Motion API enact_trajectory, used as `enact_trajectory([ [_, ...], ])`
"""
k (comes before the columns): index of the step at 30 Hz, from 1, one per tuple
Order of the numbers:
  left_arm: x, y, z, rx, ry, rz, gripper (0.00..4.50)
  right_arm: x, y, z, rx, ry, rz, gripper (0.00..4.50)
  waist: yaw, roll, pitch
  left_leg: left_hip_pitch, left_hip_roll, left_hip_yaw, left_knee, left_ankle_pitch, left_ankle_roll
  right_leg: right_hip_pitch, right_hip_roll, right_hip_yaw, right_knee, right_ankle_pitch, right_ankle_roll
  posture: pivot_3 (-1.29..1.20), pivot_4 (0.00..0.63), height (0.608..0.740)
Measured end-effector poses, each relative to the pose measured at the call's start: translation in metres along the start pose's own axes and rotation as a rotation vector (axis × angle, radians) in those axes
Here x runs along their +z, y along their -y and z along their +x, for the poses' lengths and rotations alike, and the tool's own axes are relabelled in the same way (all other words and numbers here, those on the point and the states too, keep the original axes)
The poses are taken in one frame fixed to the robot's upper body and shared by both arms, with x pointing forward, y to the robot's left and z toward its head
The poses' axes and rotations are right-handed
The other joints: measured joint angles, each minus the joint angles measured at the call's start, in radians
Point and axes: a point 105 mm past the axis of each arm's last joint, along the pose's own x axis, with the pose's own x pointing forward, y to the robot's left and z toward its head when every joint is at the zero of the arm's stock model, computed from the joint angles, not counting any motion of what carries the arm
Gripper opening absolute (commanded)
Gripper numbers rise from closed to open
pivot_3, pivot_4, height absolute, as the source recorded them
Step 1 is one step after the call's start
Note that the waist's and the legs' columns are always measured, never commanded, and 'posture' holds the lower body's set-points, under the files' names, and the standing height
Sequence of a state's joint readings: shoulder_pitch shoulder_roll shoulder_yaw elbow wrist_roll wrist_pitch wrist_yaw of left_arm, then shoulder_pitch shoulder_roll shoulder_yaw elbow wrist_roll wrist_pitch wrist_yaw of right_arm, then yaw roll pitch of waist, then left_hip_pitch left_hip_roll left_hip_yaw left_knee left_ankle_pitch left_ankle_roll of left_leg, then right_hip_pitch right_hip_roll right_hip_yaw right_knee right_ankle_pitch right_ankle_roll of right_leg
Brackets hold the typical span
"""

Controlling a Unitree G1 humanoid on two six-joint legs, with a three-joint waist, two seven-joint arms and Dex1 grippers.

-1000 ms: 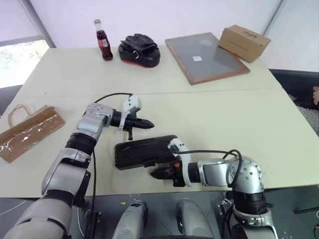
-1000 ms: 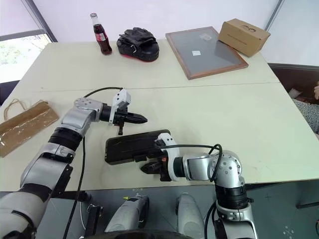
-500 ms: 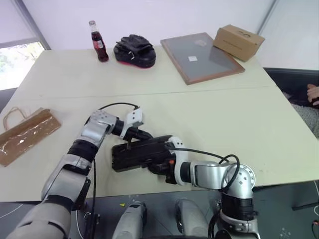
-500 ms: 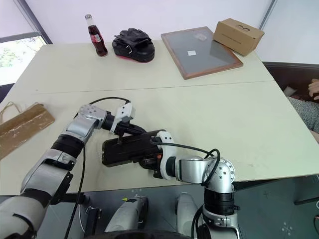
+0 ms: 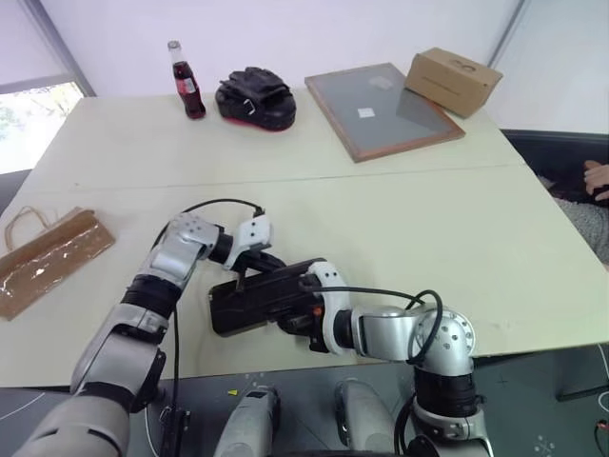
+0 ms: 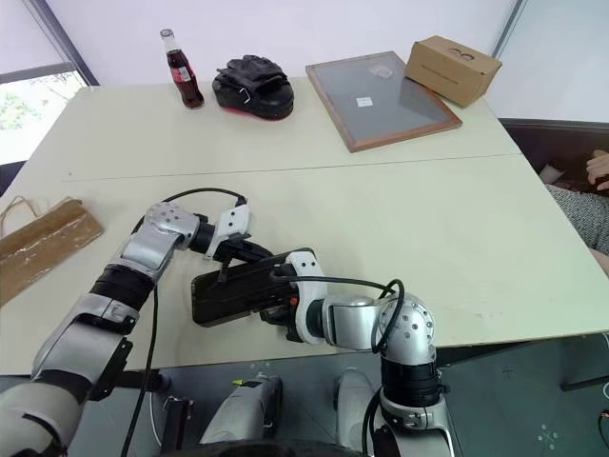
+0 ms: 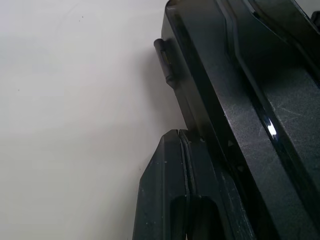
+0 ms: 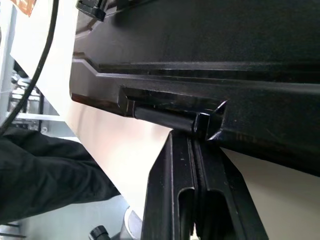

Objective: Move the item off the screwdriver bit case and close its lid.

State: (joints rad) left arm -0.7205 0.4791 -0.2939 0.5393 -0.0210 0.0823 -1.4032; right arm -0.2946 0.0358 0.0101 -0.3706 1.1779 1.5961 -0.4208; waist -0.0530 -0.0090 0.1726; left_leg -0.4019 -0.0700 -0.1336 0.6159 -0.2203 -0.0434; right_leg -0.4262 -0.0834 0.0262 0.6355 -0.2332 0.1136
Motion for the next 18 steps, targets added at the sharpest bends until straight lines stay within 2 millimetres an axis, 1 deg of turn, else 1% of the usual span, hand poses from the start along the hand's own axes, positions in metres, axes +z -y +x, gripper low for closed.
enact_trajectory([
  [6,-0.001,-0.001,0.000,0.014,-0.004,0.002,0.00,0.000,0.000,0.000,0.006,-0.006,-0.029,0.03,-0.003,0.000,-0.001,0.002,0.000,0.000,-0.001,0.000,0.000,0.002,0.000,0.000,0.000,0.000,0.000,0.00,0.150,0.740],
  [9,0.002,-0.003,0.005,0.017,0.013,0.001,0.00,0.000,0.002,-0.006,0.028,-0.015,-0.060,0.03,0.006,0.000,-0.001,0.002,0.000,0.000,0.000,0.000,0.000,0.003,0.000,0.000,-0.001,0.000,0.000,0.00,0.150,0.740],
  [11,0.007,-0.011,0.008,0.054,0.039,-0.008,0.00,0.006,0.003,-0.018,0.054,-0.010,-0.128,0.03,0.017,0.000,-0.001,0.002,-0.001,-0.001,0.001,0.000,0.000,0.005,-0.002,-0.001,-0.001,0.000,0.001,0.00,0.150,0.740],
  [14,0.010,-0.023,0.007,0.139,0.068,-0.031,0.00,0.013,0.007,-0.035,0.063,0.005,-0.196,0.03,0.013,0.000,-0.001,0.002,-0.002,0.000,0.001,-0.001,0.002,0.005,-0.002,-0.001,-0.002,-0.001,0.002,0.00,0.150,0.740],
  [16,0.014,-0.030,-0.001,0.202,0.111,-0.067,0.00,0.012,0.013,-0.046,0.070,-0.009,-0.214,0.03,0.008,0.000,-0.001,0.001,-0.001,0.000,0.001,-0.001,0.002,0.003,-0.002,-0.001,-0.002,-0.001,0.002,0.00,0.150,0.740],
  [18,0.022,-0.036,-0.012,0.253,0.159,-0.088,0.00,0.014,0.022,-0.058,0.052,-0.012,-0.228,0.03,0.006,0.000,-0.001,0.000,-0.001,0.000,0.001,-0.002,0.003,0.002,-0.002,-0.001,-0.002,-0.001,0.002,0.00,0.150,0.740],
])
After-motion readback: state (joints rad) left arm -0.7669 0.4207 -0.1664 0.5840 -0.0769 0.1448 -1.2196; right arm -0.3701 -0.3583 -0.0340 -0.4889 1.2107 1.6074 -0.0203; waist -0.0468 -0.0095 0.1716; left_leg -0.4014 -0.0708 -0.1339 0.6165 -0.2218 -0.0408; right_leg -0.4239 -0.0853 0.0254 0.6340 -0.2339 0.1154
